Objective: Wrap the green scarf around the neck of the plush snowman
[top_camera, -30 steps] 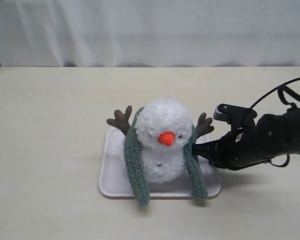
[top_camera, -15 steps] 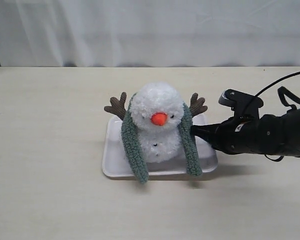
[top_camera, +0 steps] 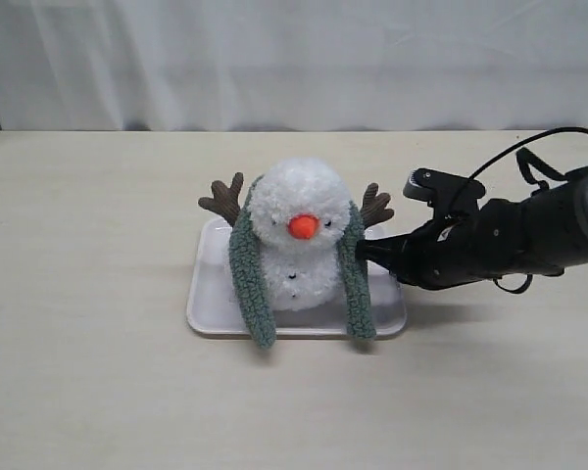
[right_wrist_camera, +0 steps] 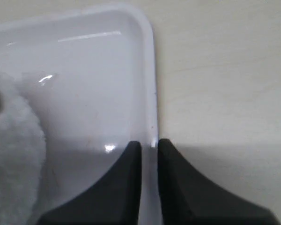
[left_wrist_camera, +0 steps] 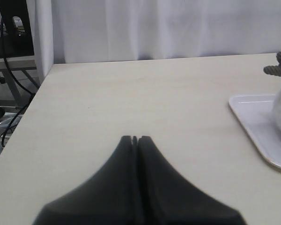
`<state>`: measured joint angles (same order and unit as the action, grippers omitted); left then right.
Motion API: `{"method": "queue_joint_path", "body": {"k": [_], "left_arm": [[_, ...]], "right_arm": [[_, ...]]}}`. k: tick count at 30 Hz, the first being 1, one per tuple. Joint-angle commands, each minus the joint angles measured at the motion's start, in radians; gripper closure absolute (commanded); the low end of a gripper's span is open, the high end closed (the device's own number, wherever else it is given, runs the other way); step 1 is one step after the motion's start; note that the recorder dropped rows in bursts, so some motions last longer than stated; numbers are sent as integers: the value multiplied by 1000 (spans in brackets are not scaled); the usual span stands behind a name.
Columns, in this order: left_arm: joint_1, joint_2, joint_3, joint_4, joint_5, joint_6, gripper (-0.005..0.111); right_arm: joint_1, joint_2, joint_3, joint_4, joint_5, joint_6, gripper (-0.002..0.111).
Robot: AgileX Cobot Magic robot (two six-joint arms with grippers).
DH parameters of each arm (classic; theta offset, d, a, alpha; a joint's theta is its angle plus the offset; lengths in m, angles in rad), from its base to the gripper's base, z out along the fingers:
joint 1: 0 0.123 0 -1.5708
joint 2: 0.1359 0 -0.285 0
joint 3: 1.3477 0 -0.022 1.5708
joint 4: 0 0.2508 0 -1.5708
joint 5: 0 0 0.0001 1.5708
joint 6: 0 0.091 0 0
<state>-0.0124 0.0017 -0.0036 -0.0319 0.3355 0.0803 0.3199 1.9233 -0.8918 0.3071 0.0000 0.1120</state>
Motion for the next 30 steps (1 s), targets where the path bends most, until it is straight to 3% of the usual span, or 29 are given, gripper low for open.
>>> {"method": "queue_joint_path", "body": {"k": [1, 4, 7, 13, 20, 24, 30], "left_arm": [[5, -2, 4, -7, -12, -3, 107], [5, -2, 4, -7, -12, -3, 107], [5, -2, 4, -7, -12, -3, 107], [5, -2, 4, -7, -12, -3, 107], [5, -2, 4, -7, -12, -3, 107], [5, -2, 4, -7, -12, -3, 107], [5, -2, 4, -7, -12, -3, 107]], "right_arm": [[-6, -2, -41, -13, 95, -22, 79], [-6, -5, -60, -16, 162, -22, 65], [-6, -33, -86, -58, 255, -22, 58], [-6, -164, -156, -92, 488, -22, 58], [8, -341, -191, -73, 624, -78, 63], [87, -414, -191, -76, 670, -137, 63], [305, -414, -187, -97, 666, -107, 57]]}}
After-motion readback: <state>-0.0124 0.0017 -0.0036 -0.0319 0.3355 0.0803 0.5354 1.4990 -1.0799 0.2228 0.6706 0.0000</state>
